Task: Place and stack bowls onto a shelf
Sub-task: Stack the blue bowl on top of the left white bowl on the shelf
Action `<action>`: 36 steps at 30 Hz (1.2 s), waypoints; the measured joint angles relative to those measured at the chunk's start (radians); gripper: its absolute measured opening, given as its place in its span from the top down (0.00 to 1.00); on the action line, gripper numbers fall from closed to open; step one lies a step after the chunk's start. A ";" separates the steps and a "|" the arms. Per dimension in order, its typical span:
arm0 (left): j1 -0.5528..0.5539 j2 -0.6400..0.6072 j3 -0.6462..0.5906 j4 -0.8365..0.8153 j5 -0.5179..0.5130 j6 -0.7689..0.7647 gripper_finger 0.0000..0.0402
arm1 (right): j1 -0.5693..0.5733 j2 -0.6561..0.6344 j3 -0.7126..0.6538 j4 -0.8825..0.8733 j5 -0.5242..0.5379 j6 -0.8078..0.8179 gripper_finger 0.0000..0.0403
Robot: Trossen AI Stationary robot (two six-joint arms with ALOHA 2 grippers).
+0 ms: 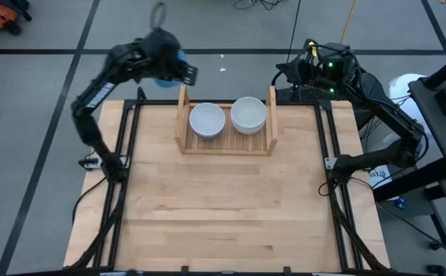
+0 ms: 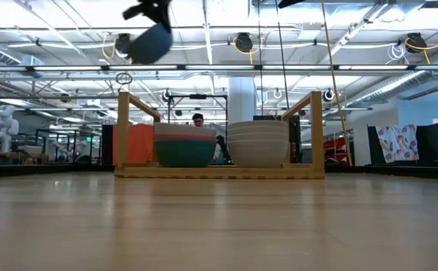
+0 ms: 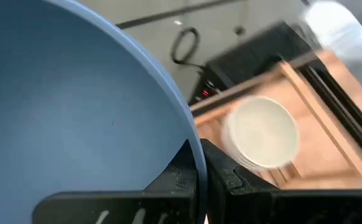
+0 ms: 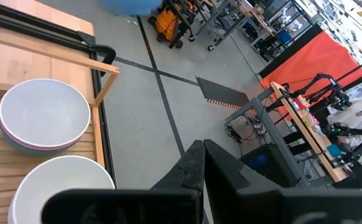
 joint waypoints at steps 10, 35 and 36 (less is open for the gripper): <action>-0.093 0.213 0.137 -0.048 0.083 0.131 0.99 | 0.000 0.000 0.000 0.000 0.003 0.046 1.00; -0.202 0.496 0.136 -0.218 0.181 0.317 0.99 | 0.000 0.000 0.000 0.000 0.003 0.081 1.00; -0.202 0.505 0.136 -0.229 0.181 0.319 0.99 | 0.000 0.000 0.000 0.000 0.003 0.081 1.00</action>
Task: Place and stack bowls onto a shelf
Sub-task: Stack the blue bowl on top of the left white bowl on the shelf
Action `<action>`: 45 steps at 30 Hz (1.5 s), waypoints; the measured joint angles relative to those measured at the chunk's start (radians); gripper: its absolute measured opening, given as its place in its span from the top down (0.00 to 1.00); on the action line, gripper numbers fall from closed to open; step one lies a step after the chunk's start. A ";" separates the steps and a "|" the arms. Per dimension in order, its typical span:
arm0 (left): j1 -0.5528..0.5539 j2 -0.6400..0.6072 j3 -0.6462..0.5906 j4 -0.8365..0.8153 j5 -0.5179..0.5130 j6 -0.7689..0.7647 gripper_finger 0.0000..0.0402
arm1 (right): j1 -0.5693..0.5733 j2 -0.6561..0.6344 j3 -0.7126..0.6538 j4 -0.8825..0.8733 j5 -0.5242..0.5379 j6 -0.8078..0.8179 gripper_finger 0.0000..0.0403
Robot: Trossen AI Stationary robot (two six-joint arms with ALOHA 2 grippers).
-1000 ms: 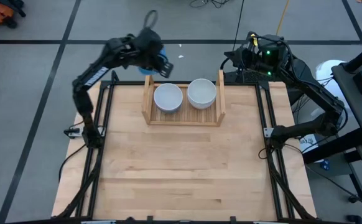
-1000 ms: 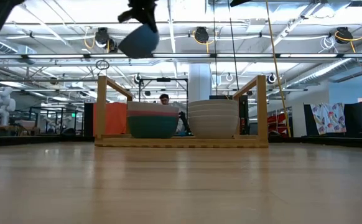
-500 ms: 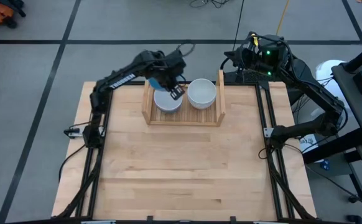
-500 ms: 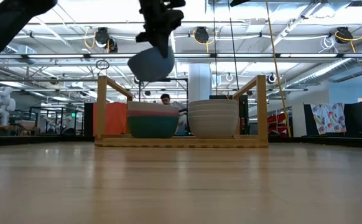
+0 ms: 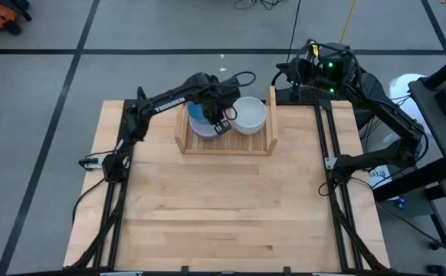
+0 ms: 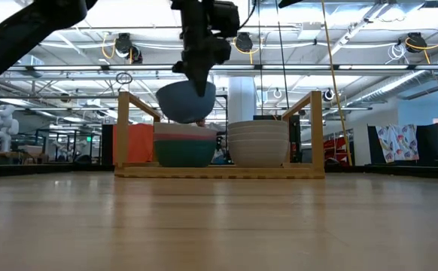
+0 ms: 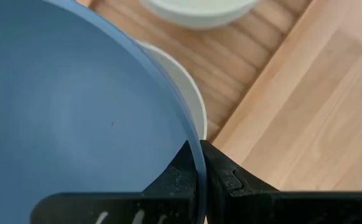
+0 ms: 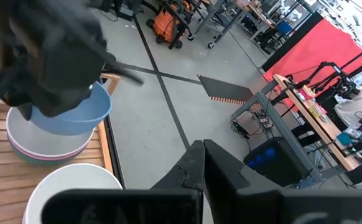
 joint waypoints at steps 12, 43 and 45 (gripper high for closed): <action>-0.019 0.032 -0.046 -0.020 0.002 -0.007 0.99 | 0.000 0.000 0.000 0.000 0.000 -0.002 1.00; -0.021 0.028 -0.219 0.123 0.031 0.110 0.87 | 0.000 0.000 0.000 0.000 0.000 -0.002 1.00; -0.021 0.025 -0.207 0.092 0.028 0.096 0.87 | 0.000 0.000 0.000 0.000 0.000 -0.002 1.00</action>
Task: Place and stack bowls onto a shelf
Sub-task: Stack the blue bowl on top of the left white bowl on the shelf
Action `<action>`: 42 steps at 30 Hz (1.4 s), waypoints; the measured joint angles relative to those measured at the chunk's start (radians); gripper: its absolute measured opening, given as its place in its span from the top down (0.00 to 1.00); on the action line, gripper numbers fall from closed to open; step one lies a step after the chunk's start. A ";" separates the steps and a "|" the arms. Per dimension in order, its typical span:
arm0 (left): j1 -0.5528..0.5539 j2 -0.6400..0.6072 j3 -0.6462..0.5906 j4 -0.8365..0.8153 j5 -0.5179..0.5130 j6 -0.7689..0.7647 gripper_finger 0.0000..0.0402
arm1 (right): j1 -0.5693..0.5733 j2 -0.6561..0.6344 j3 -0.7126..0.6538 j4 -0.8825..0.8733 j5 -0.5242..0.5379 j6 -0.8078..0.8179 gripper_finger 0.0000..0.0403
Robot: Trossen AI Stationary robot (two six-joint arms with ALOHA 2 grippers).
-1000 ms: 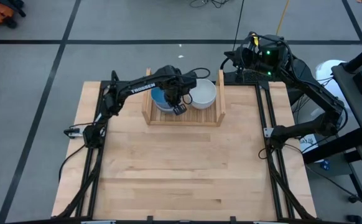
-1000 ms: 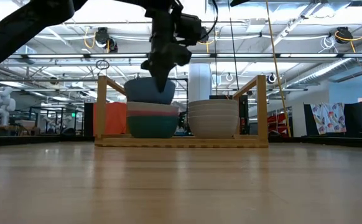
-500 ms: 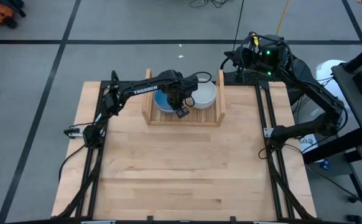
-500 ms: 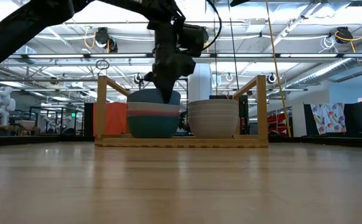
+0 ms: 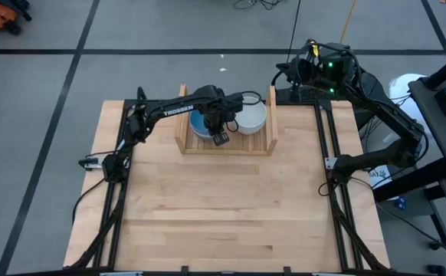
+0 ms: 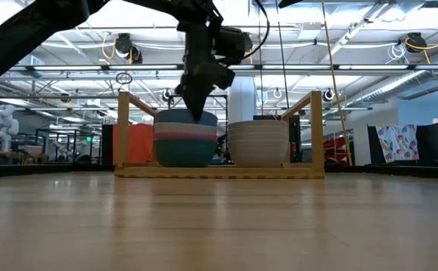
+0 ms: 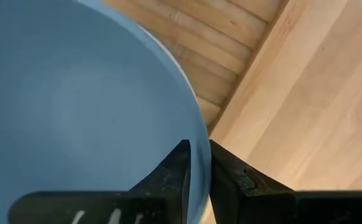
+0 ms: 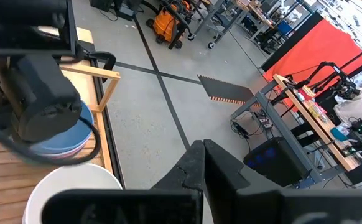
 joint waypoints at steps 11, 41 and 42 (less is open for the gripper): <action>-0.003 -0.004 0.172 -0.089 0.000 -0.028 0.87 | 0.000 0.000 0.000 0.000 0.000 0.000 1.00; -0.007 -0.004 0.197 0.020 -0.039 -0.055 1.00 | 0.000 0.000 0.000 -0.018 0.000 0.000 1.00; -0.002 -0.004 0.197 0.020 -0.040 -0.056 1.00 | 0.000 0.000 0.000 -0.022 0.000 0.000 1.00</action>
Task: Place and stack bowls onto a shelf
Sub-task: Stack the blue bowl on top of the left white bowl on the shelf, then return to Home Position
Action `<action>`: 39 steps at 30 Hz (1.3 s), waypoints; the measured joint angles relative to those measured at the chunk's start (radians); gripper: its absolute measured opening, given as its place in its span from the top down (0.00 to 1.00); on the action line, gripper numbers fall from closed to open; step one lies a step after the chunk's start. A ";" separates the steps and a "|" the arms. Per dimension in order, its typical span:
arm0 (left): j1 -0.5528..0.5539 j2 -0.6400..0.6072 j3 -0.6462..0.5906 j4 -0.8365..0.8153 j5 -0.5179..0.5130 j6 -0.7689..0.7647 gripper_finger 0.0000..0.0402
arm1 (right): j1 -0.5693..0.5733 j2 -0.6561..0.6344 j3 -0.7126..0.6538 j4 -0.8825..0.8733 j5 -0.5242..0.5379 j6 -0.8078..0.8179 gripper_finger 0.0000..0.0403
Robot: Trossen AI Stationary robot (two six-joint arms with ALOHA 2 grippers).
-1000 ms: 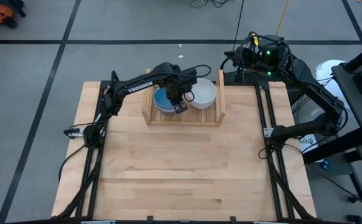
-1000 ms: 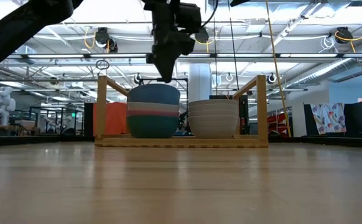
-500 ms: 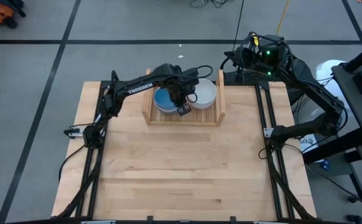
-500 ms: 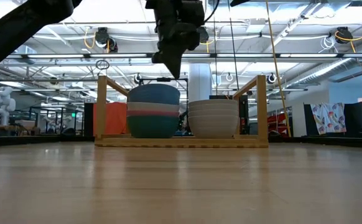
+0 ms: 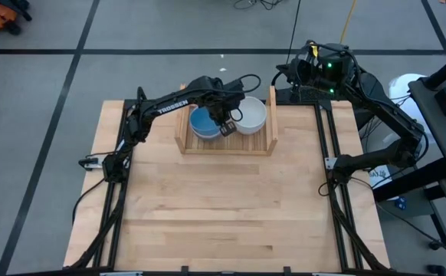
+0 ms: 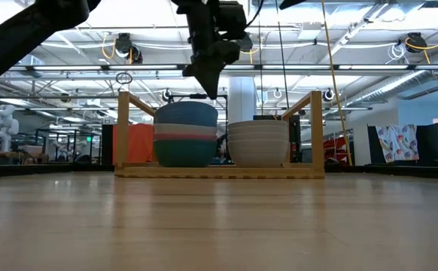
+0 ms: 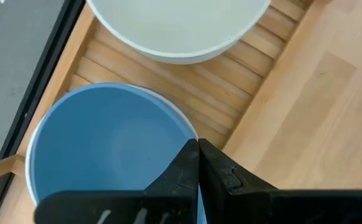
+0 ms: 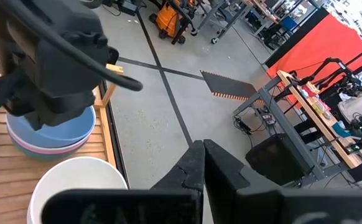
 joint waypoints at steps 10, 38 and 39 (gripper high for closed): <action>0.002 0.000 0.000 0.000 0.005 -0.006 1.00 | 0.000 0.000 0.000 -0.009 0.000 0.000 1.00; 0.024 -0.099 -0.003 0.024 0.124 0.028 1.00 | 0.000 0.000 0.000 -0.008 0.000 0.000 1.00; 0.025 -0.124 -0.002 0.025 0.125 0.024 1.00 | 0.000 0.000 0.000 -0.008 0.000 0.000 1.00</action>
